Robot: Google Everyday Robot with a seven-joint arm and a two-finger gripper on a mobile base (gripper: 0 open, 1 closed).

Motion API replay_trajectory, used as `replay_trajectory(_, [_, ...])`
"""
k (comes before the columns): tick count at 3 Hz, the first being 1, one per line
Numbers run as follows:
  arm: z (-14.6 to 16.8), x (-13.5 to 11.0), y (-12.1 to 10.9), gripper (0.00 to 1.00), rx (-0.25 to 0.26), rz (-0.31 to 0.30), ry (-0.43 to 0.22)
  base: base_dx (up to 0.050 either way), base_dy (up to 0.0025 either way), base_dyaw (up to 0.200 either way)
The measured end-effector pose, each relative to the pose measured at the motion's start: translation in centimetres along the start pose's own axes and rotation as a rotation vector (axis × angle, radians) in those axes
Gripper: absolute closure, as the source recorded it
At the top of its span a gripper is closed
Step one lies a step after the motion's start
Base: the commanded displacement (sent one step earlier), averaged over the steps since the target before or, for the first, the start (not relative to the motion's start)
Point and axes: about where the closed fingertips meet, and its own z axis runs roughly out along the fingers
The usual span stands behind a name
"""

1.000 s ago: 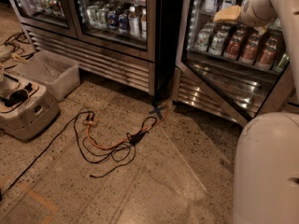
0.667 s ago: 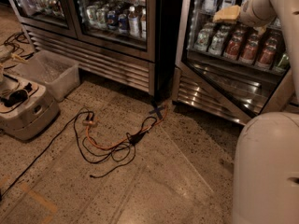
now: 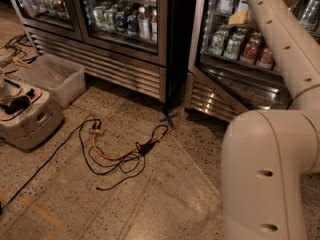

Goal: Close left fridge door

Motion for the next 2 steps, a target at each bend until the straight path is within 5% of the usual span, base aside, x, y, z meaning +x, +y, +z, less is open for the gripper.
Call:
replay_trajectory(1, [2.4,-0.16,2.22,0.0,0.087,-0.035,-0.051,0.0,0.0,0.0])
replay_trajectory(2, [2.42,-0.15,2.2,0.18,0.087,-0.035,-0.051,0.0,0.0,0.0])
